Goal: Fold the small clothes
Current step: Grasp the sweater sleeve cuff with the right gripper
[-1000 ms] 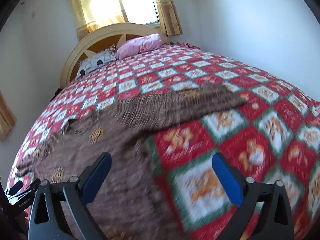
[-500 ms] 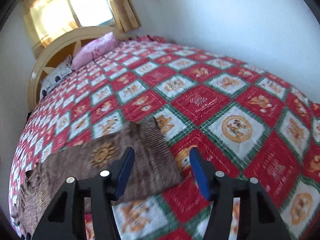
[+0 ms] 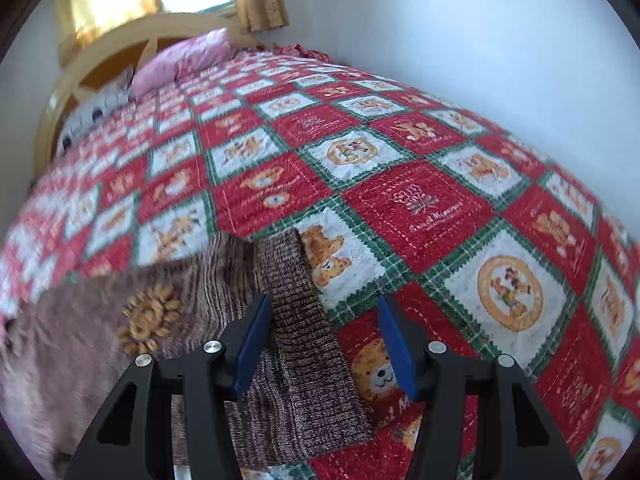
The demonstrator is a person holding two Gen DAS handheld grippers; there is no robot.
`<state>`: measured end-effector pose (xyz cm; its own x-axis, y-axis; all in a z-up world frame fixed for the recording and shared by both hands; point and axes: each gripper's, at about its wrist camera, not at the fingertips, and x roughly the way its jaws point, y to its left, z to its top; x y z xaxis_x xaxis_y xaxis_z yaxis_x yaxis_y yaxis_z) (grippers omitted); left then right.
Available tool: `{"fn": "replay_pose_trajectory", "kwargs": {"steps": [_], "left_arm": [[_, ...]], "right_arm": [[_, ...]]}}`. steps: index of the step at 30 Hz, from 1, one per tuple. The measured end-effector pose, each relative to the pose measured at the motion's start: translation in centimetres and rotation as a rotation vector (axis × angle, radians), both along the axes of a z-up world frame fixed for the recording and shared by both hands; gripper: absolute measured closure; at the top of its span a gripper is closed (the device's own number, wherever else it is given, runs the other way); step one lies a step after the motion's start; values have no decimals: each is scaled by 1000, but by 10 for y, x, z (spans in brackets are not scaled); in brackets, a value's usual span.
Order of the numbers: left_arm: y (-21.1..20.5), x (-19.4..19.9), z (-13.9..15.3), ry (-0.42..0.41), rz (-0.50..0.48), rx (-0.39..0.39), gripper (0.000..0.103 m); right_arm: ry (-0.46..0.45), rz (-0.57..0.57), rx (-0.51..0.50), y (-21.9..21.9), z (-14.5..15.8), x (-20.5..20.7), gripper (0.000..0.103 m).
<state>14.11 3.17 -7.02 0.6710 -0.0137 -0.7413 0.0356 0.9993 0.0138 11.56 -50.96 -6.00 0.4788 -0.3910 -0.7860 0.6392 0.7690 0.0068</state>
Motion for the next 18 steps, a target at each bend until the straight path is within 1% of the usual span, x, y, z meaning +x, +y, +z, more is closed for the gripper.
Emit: {"fn": "replay_pose_trajectory", "kwargs": {"steps": [2, 4, 6, 7, 8, 9, 11, 12, 14, 18], "left_arm": [[0, 0, 0, 0, 0, -2, 0], [0, 0, 0, 2, 0, -5, 0], [0, 0, -1, 2, 0, -6, 0], [0, 1, -1, 2, 0, -4, 0], [0, 1, -1, 2, 0, -4, 0], [1, 1, -1, 2, 0, -4, 0], [1, 1, -1, 2, 0, -5, 0], [1, 1, -1, 3, 0, -8, 0], [1, 1, -1, 2, 0, -9, 0], [0, 1, -2, 2, -1, -11, 0]], "right_arm": [[24, 16, -34, 4, -3, 4, 48], [35, 26, -29, 5, -3, 6, 54], [41, 56, -16, 7, -2, 9, 71], [45, 73, -13, 9, -2, 10, 75], [50, 88, -11, 11, -1, 12, 82], [49, 88, -5, 13, -1, 13, 85], [25, 71, 20, 12, 2, 9, 88], [9, 68, 32, 12, 3, 9, 93], [-27, 53, 56, 11, 7, 3, 95], [-64, 44, 68, 14, 15, -5, 96]]}}
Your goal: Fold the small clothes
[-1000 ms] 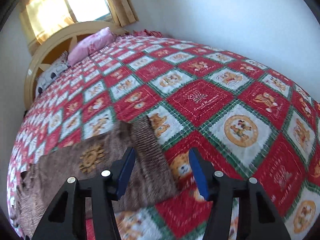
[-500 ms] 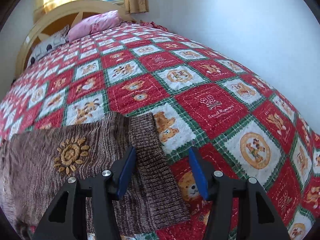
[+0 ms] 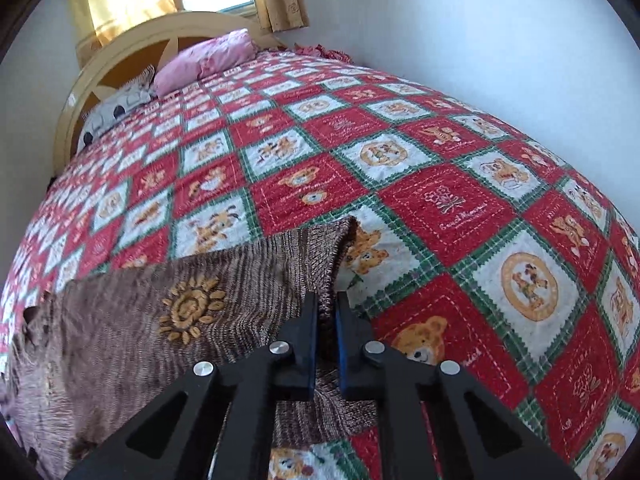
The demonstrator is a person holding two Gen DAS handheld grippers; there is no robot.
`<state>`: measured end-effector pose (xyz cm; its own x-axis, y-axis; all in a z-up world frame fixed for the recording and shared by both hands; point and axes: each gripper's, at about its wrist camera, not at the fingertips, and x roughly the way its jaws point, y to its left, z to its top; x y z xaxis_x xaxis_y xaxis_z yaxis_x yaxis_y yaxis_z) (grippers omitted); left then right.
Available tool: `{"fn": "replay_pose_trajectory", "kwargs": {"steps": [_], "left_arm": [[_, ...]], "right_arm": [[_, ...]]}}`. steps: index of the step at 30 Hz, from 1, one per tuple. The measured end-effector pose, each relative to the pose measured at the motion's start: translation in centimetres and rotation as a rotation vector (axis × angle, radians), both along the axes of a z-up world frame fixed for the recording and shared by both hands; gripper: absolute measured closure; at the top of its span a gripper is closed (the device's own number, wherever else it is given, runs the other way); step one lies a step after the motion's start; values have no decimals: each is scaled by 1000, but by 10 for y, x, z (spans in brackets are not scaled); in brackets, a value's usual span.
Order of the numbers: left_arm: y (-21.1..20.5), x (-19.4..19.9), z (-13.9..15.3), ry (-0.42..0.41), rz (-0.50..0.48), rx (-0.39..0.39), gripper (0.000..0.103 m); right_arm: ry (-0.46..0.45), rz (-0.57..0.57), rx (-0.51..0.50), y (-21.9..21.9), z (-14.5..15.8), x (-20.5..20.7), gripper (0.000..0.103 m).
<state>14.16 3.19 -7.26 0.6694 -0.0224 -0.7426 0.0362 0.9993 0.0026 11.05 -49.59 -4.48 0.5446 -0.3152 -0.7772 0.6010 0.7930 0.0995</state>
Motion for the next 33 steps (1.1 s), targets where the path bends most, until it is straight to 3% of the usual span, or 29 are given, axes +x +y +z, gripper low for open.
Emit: {"fn": "replay_pose_trajectory", "kwargs": {"steps": [13, 17, 26, 33], "left_arm": [[0, 0, -1, 1, -1, -8, 0], [0, 0, -1, 1, -1, -8, 0], [0, -1, -1, 1, -1, -14, 0], [3, -3, 0, -1, -3, -32, 0]], "right_arm": [[-57, 57, -43, 41, 50, 15, 96], [-81, 113, 6, 67, 60, 24, 96], [-137, 366, 151, 184, 79, 64, 96], [-147, 467, 261, 272, 56, 114, 96]]}}
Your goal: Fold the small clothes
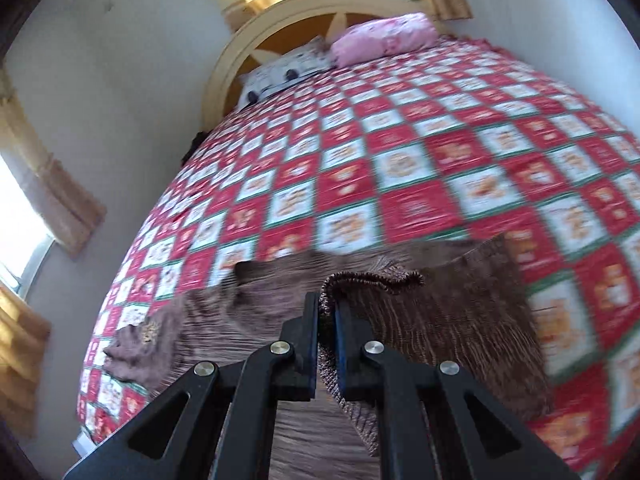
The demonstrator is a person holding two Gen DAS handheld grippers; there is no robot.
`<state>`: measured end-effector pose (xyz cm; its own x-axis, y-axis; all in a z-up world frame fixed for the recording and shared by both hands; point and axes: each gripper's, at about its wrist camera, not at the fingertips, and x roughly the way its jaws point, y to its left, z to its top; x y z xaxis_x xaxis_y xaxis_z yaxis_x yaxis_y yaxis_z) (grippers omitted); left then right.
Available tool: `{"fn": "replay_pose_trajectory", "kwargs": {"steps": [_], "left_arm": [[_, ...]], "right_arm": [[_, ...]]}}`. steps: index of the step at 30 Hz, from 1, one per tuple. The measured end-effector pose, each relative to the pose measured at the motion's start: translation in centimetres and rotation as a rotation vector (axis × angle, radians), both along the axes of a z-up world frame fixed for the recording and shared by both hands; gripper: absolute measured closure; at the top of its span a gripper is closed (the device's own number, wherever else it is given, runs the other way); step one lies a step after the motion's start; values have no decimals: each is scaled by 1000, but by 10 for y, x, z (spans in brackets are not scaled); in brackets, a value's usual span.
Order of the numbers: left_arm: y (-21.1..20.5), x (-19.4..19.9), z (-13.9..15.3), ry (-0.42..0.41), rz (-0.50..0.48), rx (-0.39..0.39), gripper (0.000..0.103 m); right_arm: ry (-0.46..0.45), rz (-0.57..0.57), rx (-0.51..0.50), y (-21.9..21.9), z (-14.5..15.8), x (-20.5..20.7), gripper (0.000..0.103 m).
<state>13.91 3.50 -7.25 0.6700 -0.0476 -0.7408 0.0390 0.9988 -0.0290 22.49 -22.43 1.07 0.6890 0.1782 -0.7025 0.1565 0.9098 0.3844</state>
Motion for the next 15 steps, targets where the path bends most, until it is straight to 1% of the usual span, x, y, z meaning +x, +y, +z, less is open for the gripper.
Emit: {"fn": "replay_pose_trajectory", "kwargs": {"steps": [2, 5, 11, 15], "left_arm": [[0, -1, 0, -1, -1, -4, 0], [1, -1, 0, -1, -1, -8, 0], [2, -1, 0, -1, -1, -13, 0], [2, -1, 0, -1, -1, -13, 0]], "right_arm": [[13, 17, 0, 24, -12, 15, 96], [30, 29, -1, 48, -31, 31, 96], [74, 42, -27, 69, -63, 42, 96], [90, 41, -42, 75, -75, 47, 96]]}}
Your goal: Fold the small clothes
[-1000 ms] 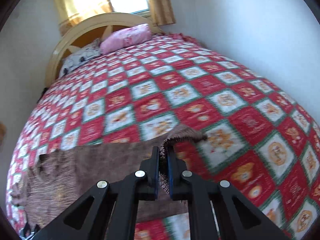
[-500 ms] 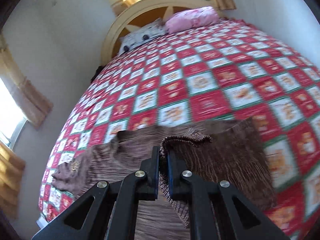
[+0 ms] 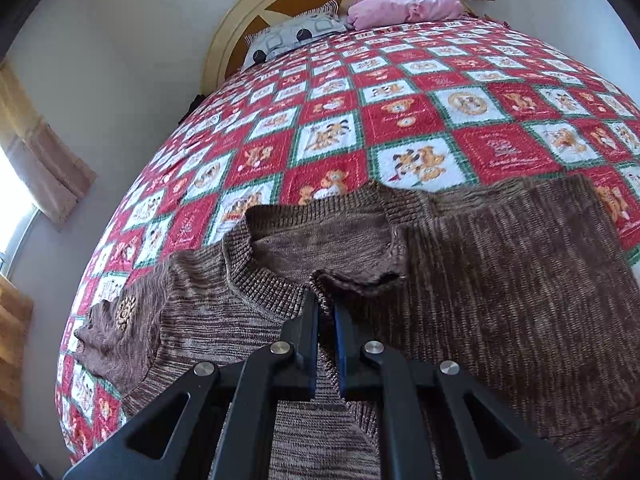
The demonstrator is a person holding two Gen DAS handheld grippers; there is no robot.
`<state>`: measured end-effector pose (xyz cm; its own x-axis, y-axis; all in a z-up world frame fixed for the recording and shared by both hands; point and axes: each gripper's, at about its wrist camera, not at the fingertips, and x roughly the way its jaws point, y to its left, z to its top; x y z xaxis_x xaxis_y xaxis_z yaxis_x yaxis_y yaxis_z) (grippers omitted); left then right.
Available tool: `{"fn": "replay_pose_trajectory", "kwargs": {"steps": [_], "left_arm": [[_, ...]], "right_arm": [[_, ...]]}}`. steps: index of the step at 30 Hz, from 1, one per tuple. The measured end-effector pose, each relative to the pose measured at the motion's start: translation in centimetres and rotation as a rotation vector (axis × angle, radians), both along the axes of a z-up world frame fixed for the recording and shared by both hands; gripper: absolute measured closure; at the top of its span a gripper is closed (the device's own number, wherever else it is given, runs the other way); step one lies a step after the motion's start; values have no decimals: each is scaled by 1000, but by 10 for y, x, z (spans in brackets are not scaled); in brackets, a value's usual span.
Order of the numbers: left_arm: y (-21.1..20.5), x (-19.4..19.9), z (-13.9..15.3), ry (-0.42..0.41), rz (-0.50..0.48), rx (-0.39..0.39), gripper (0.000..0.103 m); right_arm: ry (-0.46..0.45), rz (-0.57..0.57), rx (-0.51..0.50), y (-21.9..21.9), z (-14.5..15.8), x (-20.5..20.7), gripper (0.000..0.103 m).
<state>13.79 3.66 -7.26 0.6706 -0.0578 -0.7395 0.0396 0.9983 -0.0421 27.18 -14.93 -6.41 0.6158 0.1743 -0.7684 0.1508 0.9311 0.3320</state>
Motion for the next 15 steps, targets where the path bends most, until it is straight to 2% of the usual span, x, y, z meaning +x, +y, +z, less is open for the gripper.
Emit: {"fn": "replay_pose_trajectory", "kwargs": {"steps": [6, 8, 10, 12, 15], "left_arm": [[0, 0, 0, 0, 0, 0, 0], [0, 0, 0, 1, 0, 1, 0], [0, 0, 0, 1, 0, 0, 0], [0, 0, 0, 1, 0, 1, 0], [-1, 0, 0, 1, 0, -1, 0]], "right_arm": [[26, 34, 5, 10, -13, 14, 96], [48, 64, 71, 8, -19, 17, 96], [52, 96, 189, 4, -20, 14, 96], [27, 120, 249, -1, -13, 6, 96], [-57, 93, 236, -17, 7, -13, 96]]}}
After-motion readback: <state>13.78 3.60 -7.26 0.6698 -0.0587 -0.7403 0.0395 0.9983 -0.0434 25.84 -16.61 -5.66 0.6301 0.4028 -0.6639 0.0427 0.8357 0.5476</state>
